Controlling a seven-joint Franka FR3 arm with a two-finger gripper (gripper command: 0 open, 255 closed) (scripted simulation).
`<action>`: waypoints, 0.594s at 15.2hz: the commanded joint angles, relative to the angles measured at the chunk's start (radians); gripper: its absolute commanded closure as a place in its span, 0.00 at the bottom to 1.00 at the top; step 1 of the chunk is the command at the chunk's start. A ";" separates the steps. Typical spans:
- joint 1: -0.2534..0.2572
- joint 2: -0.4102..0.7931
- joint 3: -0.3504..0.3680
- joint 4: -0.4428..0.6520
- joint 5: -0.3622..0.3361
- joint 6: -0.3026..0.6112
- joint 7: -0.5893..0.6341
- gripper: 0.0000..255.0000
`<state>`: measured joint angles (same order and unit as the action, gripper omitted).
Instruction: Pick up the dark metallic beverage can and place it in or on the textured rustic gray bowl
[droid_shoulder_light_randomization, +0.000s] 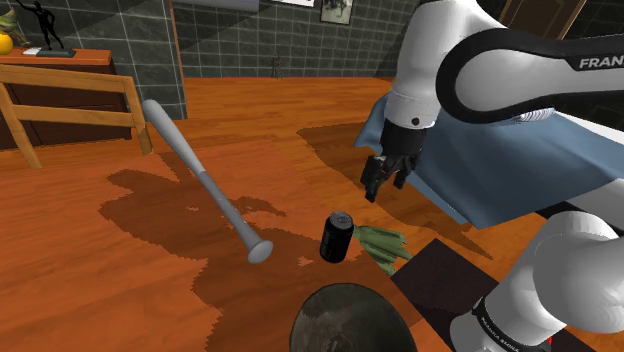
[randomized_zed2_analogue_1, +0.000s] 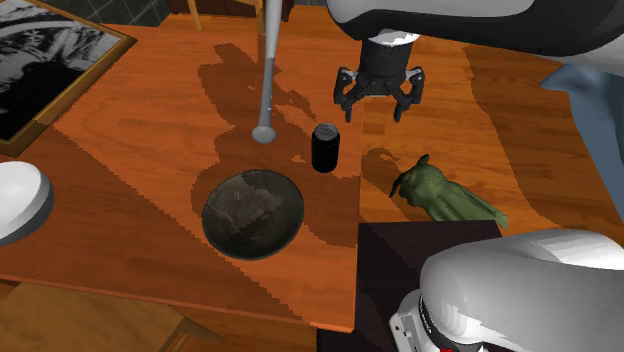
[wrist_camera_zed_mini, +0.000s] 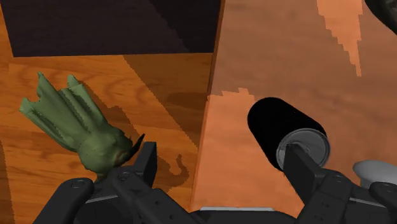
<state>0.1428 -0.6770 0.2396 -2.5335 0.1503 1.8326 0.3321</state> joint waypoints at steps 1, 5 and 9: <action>0.015 0.039 0.037 -0.003 0.021 0.055 0.029 0.00; 0.041 0.132 0.115 0.001 0.052 0.170 0.091 0.00; 0.048 0.187 0.152 -0.010 0.061 0.246 0.118 0.00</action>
<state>0.1902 -0.4979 0.3864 -2.5329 0.2087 2.0578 0.4477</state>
